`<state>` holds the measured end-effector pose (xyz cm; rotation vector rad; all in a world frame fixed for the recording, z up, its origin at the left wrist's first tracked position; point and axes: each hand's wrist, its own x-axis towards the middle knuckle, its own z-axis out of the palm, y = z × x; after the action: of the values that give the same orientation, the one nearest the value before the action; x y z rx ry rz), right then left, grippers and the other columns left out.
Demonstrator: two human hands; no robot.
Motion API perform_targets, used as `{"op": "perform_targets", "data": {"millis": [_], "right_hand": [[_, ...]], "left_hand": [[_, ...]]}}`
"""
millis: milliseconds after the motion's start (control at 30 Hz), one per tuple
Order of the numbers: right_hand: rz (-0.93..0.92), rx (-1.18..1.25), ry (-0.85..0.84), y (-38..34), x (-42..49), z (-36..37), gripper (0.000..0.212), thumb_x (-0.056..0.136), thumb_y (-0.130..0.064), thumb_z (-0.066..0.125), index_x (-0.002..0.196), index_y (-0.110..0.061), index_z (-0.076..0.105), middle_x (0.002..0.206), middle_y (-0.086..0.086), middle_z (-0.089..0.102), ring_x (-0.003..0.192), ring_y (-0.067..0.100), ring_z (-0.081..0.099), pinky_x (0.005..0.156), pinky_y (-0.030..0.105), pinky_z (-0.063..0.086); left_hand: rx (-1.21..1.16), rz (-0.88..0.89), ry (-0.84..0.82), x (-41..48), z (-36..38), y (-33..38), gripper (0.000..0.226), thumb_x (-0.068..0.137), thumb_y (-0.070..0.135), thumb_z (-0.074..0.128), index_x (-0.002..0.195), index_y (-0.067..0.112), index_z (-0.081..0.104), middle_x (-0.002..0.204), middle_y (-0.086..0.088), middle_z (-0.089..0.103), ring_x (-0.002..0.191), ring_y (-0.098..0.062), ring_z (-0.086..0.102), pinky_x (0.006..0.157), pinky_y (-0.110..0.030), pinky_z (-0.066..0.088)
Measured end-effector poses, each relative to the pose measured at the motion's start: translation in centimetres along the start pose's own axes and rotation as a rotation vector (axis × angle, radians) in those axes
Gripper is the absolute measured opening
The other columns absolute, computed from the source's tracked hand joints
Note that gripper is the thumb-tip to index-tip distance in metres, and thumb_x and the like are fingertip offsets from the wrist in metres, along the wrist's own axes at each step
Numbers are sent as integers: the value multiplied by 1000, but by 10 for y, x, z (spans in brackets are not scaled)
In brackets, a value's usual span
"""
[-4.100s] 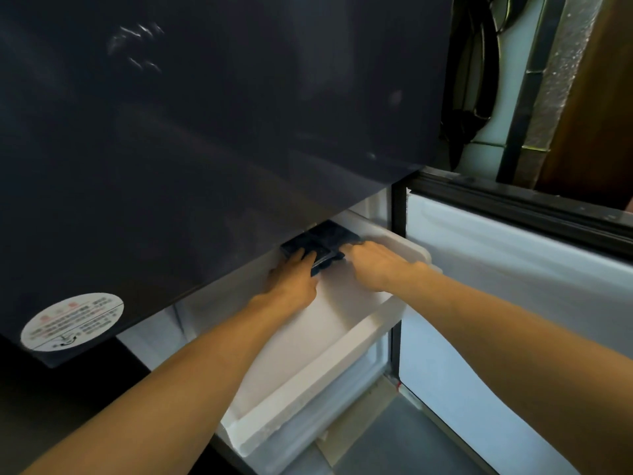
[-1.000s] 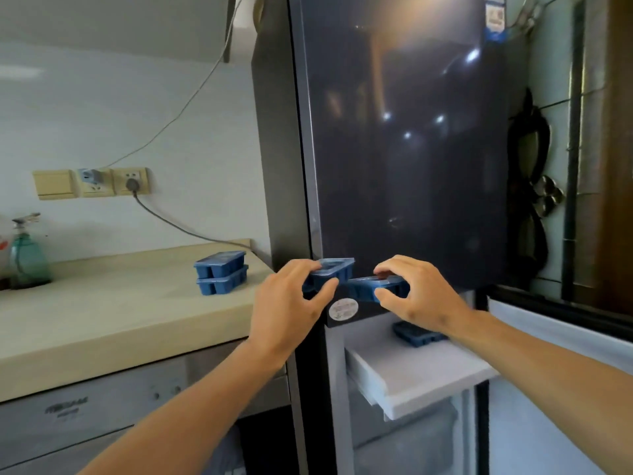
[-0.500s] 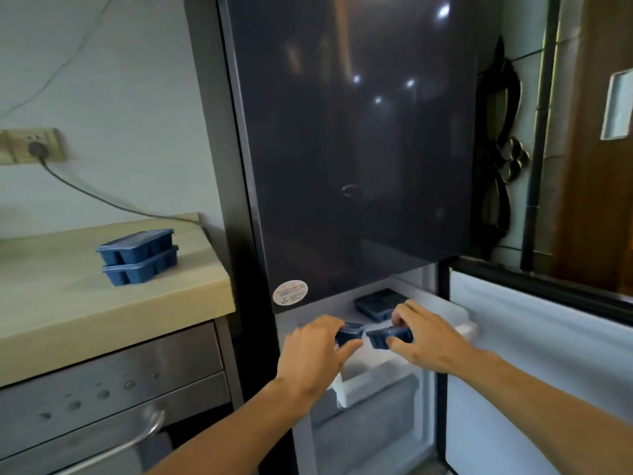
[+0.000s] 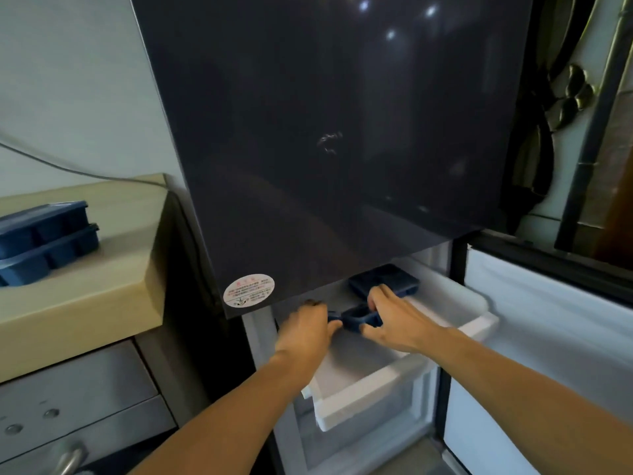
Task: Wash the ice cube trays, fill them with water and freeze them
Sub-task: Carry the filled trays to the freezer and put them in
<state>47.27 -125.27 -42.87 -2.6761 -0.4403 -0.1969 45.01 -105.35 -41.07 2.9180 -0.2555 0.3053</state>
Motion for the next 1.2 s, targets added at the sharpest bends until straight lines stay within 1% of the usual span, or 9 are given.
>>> {"op": "perform_targets", "data": {"millis": [167, 267, 367, 433, 567, 833, 967, 1100, 1200], "right_hand": [[25, -47, -60, 18, 26, 11, 35, 89, -39, 68, 101, -21, 41, 114, 5, 47, 83, 27, 52, 67, 38, 40], [-19, -170, -63, 22, 35, 22, 32, 92, -40, 69, 107, -20, 48, 125, 9, 55, 98, 32, 57, 70, 34, 37], [-82, -315, 6, 18, 38, 25, 40, 93, -43, 65, 125, -20, 61, 136, 6, 55, 118, 32, 50, 86, 37, 42], [-89, -413, 48, 15, 38, 26, 42, 95, -43, 62, 131, -23, 64, 136, 6, 52, 120, 33, 47, 91, 38, 40], [-37, -224, -37, 13, 38, 28, 39, 99, -31, 59, 137, -21, 62, 130, 8, 57, 112, 30, 57, 78, 31, 43], [4, -155, -129, 6, 28, 23, 55, 97, -31, 64, 148, -20, 48, 147, 8, 52, 125, 31, 55, 97, 36, 50], [7, -142, -74, -3, 13, 12, 45, 97, -31, 62, 140, -21, 54, 142, 6, 56, 118, 30, 59, 92, 41, 53], [-7, -191, 16, -24, -6, -2, 25, 100, -38, 58, 113, -19, 68, 117, 3, 65, 101, 23, 62, 80, 37, 52], [-38, -196, 134, -50, -25, -11, 24, 100, -38, 55, 96, -21, 71, 99, -3, 66, 86, 18, 60, 69, 32, 48]], "left_hand": [[79, 17, -202, 18, 23, -5, 29, 103, 33, 53, 113, 7, 62, 118, -17, 64, 108, -36, 63, 83, -39, 49], [80, 0, -257, 30, 29, -4, 30, 103, 31, 53, 118, 6, 60, 123, -17, 61, 112, -36, 61, 85, -38, 49], [79, -28, -268, 43, 31, -4, 38, 103, 30, 53, 131, 5, 54, 132, -17, 56, 120, -34, 58, 96, -38, 50], [91, -38, -278, 49, 32, -5, 43, 102, 29, 53, 137, 5, 50, 137, -16, 55, 123, -32, 57, 99, -36, 48], [81, -37, -282, 56, 31, -7, 43, 99, 26, 56, 136, 6, 50, 136, -16, 56, 122, -31, 57, 98, -35, 48], [101, 13, -324, 51, 23, -11, 43, 99, 29, 54, 137, 10, 48, 138, -12, 55, 125, -31, 55, 95, -36, 47], [98, 61, -263, 29, 6, -12, 37, 100, 39, 53, 129, 15, 51, 131, -10, 57, 119, -32, 57, 93, -40, 48], [11, 129, -147, -10, -16, -18, 31, 100, 38, 52, 123, 17, 54, 128, -7, 60, 114, -31, 61, 91, -41, 50], [-43, 169, -63, -42, -35, -27, 31, 100, 38, 51, 125, 19, 55, 128, -4, 61, 113, -28, 61, 93, -41, 49]]}}
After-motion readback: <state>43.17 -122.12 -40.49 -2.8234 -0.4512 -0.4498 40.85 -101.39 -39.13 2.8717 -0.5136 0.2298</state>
